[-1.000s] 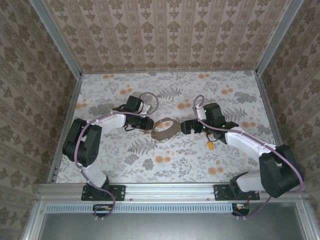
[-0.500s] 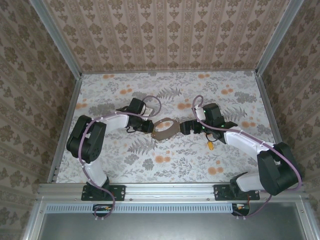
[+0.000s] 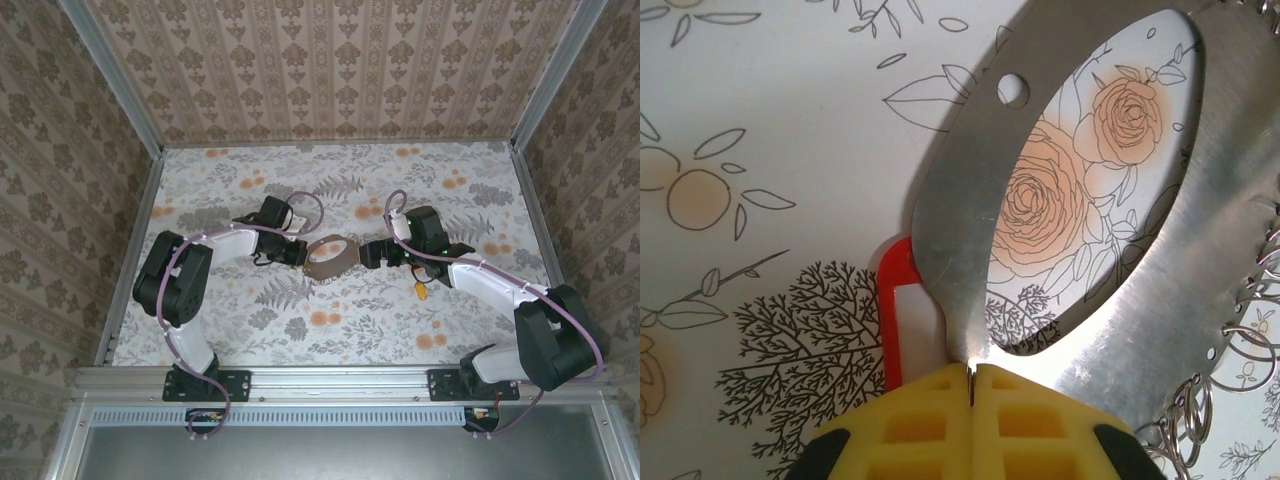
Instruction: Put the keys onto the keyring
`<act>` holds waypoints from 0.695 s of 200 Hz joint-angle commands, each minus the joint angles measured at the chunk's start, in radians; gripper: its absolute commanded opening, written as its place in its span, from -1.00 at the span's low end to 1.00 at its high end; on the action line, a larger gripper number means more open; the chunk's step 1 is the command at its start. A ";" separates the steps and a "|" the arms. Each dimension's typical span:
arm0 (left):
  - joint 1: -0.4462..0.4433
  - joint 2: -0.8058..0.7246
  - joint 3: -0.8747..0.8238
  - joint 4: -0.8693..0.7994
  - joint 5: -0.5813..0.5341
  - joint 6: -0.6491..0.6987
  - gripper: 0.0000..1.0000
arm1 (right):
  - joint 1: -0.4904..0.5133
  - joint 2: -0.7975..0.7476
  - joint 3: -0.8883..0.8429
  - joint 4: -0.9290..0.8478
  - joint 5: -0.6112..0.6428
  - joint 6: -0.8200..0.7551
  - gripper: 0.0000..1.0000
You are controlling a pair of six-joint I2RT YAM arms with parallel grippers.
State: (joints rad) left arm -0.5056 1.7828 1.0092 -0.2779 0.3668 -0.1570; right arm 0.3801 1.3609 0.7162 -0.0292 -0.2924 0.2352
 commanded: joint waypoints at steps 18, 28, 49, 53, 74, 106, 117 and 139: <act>-0.015 -0.084 -0.003 -0.042 -0.018 0.029 -1.00 | -0.007 -0.027 -0.008 0.004 0.014 -0.004 1.00; -0.025 -0.114 0.000 -0.059 -0.038 0.041 -1.00 | -0.006 -0.035 -0.012 0.005 0.013 -0.005 1.00; -0.049 -0.175 -0.003 -0.086 -0.068 0.061 -1.00 | -0.006 -0.048 -0.020 0.019 0.004 -0.006 1.00; -0.050 -0.185 -0.005 -0.088 -0.070 0.062 -1.00 | -0.006 -0.051 -0.022 0.024 0.001 -0.005 1.00; -0.056 -0.225 -0.011 -0.100 -0.072 0.058 -1.00 | -0.007 -0.061 -0.035 0.050 -0.024 -0.003 1.00; -0.063 -0.287 -0.019 -0.093 -0.018 0.023 -1.00 | 0.001 -0.102 -0.063 0.119 -0.106 -0.003 0.98; -0.064 -0.313 -0.017 -0.086 0.013 0.007 -1.00 | 0.008 -0.122 -0.074 0.142 -0.129 -0.007 0.97; -0.063 -0.363 0.001 -0.088 0.057 -0.020 -1.00 | 0.031 -0.166 -0.095 0.189 -0.194 -0.019 0.96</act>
State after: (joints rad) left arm -0.5629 1.4879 1.0008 -0.3607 0.3511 -0.1371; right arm 0.3859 1.2575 0.6449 0.0677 -0.3813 0.2344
